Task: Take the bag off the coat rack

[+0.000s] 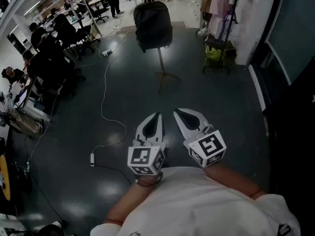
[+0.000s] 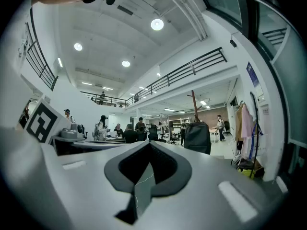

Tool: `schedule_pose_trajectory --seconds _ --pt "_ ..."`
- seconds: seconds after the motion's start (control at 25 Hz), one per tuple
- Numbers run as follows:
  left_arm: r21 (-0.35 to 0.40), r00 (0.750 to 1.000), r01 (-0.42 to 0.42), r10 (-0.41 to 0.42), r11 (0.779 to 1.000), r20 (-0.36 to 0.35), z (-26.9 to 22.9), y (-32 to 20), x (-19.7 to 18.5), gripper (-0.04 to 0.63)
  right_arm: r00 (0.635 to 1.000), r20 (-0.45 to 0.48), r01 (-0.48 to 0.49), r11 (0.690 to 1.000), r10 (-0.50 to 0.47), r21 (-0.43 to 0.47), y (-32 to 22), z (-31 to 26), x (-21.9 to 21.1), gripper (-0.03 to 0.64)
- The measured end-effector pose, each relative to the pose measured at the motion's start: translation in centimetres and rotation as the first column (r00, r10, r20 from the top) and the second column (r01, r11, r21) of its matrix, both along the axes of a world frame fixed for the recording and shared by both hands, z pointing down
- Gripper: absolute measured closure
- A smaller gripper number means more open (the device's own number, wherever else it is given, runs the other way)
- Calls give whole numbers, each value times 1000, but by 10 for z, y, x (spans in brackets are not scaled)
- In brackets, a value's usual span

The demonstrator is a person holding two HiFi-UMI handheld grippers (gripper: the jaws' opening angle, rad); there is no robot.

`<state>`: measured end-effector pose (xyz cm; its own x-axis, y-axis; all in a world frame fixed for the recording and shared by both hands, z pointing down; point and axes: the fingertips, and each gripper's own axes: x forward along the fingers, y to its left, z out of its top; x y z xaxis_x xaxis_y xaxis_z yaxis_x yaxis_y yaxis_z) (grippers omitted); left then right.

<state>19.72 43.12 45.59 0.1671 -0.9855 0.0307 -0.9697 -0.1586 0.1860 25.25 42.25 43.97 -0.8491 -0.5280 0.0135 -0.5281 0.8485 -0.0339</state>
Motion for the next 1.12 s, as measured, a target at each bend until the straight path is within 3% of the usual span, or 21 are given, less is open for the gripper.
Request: schedule_pose_trajectory --seconds 0.56,1.12 --pt "-16 1000 -10 10 1000 -5 9 -28 -28 589 999 30 22 1000 -22 -6 -23 1 -31 614" --pt "0 998 -65 65 998 1 -2 -128 -120 589 999 46 -27 1000 27 -9 -119 -10 -122 614"
